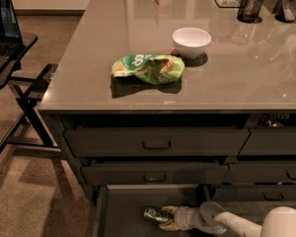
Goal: Pick green can from bottom drawer and place on counter
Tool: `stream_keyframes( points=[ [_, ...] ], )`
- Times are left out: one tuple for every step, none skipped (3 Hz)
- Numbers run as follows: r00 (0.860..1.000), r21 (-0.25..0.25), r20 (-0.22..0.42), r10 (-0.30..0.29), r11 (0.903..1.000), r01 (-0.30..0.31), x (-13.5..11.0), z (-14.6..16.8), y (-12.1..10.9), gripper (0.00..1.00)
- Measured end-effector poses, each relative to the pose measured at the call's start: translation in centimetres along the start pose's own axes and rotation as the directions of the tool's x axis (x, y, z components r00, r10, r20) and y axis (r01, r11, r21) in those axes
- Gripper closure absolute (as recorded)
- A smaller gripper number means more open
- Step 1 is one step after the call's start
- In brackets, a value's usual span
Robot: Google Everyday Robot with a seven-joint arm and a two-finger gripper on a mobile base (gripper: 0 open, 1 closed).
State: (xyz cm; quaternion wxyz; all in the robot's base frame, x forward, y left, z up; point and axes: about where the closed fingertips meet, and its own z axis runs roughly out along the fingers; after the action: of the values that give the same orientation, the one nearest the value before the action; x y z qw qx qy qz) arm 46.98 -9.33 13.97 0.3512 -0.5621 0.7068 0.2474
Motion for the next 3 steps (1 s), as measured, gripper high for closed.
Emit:
stream_keyframes(
  points=[
    [1.000, 0.000, 0.000, 0.000, 1.0000, 0.000, 0.0, 0.0, 0.0, 1.00],
    [1.000, 0.013, 0.024, -0.001, 0.9999, 0.001, 0.0, -0.9, 0.5, 1.00],
    [0.995, 0.050, 0.096, -0.024, 0.9985, 0.019, -0.8, -3.9, 2.1, 1.00]
  ],
)
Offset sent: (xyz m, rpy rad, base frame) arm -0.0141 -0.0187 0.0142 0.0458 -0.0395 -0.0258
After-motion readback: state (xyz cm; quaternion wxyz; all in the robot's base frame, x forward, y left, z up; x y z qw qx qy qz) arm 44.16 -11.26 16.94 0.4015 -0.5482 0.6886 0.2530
